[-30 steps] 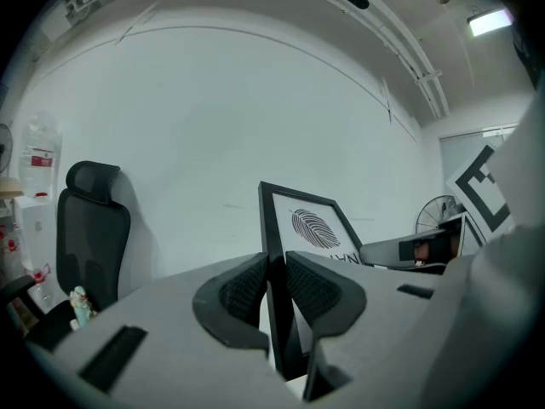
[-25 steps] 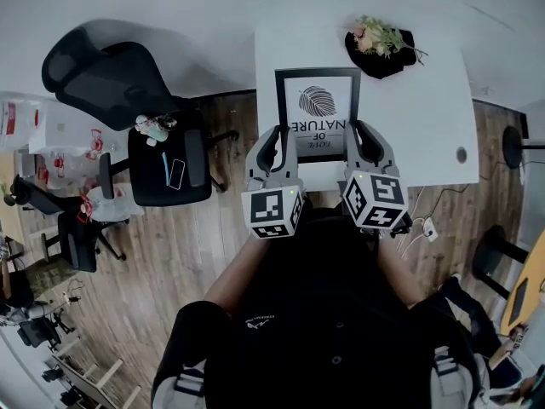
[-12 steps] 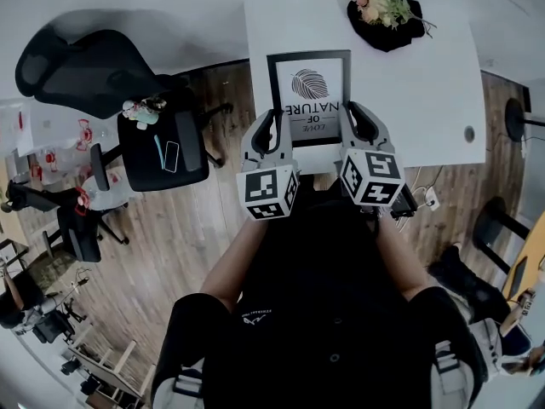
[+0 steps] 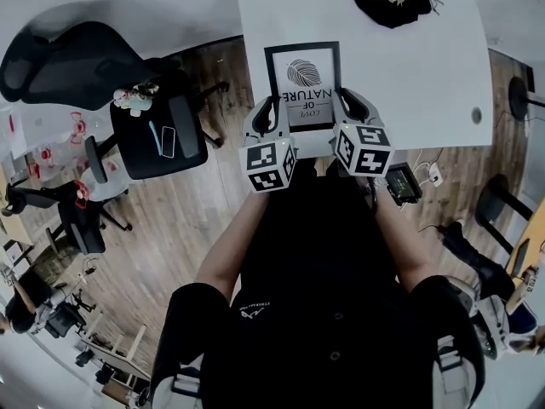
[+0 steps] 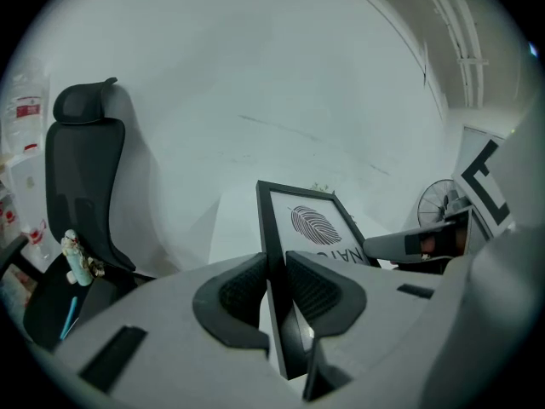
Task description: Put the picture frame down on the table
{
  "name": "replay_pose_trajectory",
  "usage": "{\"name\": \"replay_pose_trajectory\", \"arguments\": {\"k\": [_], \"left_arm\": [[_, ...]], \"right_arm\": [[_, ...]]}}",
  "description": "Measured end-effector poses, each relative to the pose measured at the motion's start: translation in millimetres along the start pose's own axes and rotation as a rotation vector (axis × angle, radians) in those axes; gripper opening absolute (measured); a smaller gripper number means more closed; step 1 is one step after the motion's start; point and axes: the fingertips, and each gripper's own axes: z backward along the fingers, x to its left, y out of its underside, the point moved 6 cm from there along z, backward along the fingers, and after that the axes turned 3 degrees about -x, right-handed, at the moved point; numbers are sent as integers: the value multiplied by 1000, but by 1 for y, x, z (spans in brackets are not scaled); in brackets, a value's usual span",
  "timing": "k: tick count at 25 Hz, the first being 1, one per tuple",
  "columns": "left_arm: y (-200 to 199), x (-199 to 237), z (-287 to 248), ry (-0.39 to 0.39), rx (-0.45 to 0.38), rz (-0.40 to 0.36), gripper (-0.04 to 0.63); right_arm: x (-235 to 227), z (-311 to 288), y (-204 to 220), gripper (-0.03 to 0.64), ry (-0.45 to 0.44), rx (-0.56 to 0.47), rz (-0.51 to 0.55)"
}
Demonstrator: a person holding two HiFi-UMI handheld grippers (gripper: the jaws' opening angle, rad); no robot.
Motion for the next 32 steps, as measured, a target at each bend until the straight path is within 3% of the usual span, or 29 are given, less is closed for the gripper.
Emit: {"name": "replay_pose_trajectory", "arguments": {"k": [11,19,32], "left_arm": [[52,20,-31,-20,153,38,75],[79,26,-48,-23,221,7,77],[110,32,-69,-31,347,47,78]], "right_arm": [[-5,-36,42,66,14,125,30],[-18,-61,73,67,9,219,-3],[-30,-84,101,67,15,319,-12]]}}
